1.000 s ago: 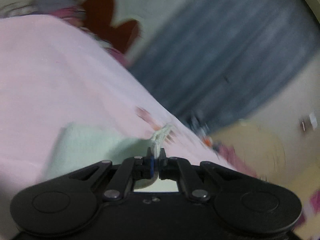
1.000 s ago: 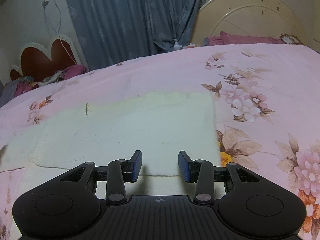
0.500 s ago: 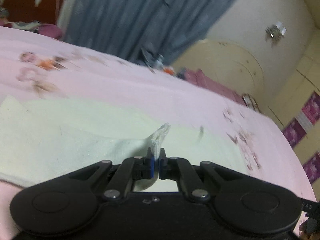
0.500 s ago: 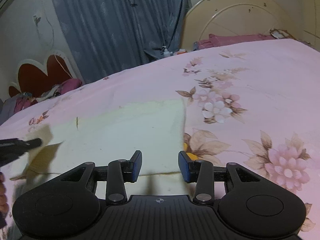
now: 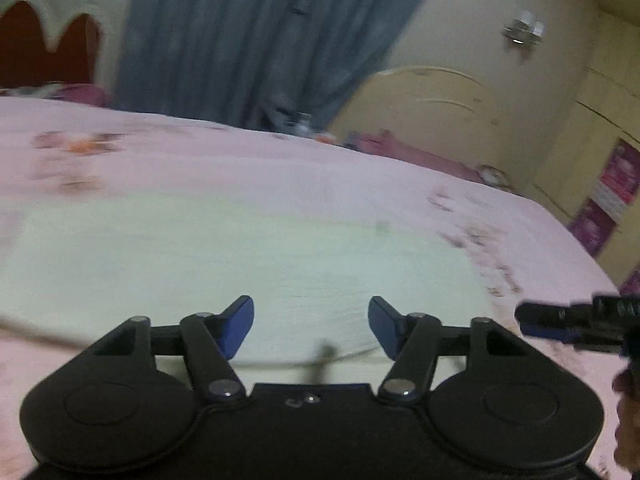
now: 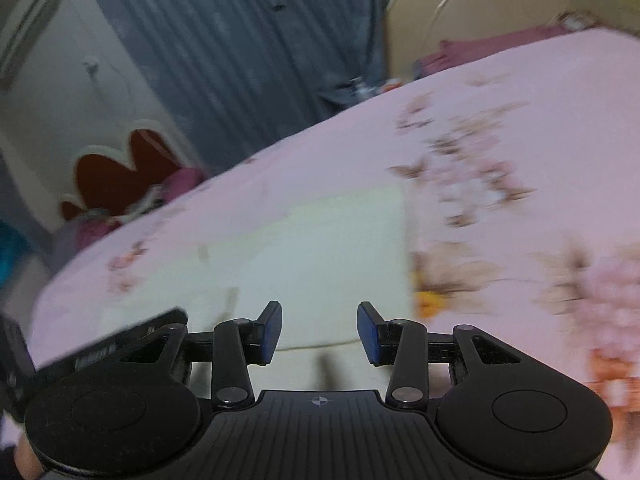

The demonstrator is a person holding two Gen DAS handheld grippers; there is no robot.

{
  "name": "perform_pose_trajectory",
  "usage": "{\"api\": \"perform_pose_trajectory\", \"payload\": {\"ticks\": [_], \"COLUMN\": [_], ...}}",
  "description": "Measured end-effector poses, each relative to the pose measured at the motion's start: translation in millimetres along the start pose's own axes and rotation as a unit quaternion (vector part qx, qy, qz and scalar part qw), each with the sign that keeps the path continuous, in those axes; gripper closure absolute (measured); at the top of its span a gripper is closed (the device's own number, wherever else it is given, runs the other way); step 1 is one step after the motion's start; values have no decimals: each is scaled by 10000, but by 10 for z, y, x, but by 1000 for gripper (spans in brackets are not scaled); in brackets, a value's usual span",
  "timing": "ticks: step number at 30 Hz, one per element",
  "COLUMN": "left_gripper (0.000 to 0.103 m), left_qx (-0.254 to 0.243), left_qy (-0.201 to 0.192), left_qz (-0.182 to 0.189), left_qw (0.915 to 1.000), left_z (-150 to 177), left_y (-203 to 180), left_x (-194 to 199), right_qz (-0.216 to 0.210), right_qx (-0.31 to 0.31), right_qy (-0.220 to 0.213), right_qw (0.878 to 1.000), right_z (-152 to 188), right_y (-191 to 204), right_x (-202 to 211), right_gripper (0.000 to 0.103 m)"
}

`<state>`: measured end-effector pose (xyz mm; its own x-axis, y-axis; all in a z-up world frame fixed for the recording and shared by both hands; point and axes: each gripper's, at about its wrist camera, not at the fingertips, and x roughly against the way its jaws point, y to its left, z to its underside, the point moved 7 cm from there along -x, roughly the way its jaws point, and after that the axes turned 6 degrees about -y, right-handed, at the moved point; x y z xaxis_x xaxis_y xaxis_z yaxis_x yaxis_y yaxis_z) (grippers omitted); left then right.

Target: Fold small clothes

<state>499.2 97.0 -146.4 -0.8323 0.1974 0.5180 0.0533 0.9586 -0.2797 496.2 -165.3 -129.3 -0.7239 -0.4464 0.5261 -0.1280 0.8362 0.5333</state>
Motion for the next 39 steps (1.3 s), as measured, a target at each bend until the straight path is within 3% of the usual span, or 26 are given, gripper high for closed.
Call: {"api": "perform_pose_trajectory", "payload": {"ticks": [6, 9, 14, 15, 16, 20, 24, 32, 35, 39], "left_gripper": [48, 47, 49, 50, 51, 52, 56, 64, 71, 90], "left_qx": [691, 957, 709, 587, 486, 406, 411, 55, 65, -30], "left_qy": [245, 353, 283, 303, 313, 354, 365, 473, 499, 622], "left_qz": [-932, -810, -905, -959, -1005, -1056, -1064, -1106, -1040, -843], "left_qw": [9929, 9915, 9930, 9932, 9933, 9929, 9928, 9927, 9933, 9945], "left_z": [209, 221, 160, 143, 155, 124, 116, 105, 95, 96], "left_y": [932, 1108, 1154, 1154, 1137, 1122, 1155, 1119, 1127, 1079], "left_x": [399, 352, 120, 85, 73, 49, 71, 65, 53, 19], "right_qz": [-448, -377, -126, -128, -100, -70, 311, 559, 575, 619], "right_qx": [-75, 2, 656, 812, 956, 1332, 1248, 1192, 1170, 1146], "right_qy": [549, 819, 786, 801, 834, 309, -456, -585, -567, -551], "right_qw": [9975, 9959, 9947, 9934, 9919, 9906, 9907, 9896, 9898, 9899], "right_z": [167, 308, 363, 373, 386, 187, -219, -422, -443, -413], "right_y": [406, 518, 760, 817, 857, 923, 711, 327, 259, 172], "right_x": [-589, -861, -1082, -1110, -1138, -992, -660, -385, -337, -247], "right_gripper": [62, 62, 63, 74, 99, 100, 100, 100, 100, 100]}}
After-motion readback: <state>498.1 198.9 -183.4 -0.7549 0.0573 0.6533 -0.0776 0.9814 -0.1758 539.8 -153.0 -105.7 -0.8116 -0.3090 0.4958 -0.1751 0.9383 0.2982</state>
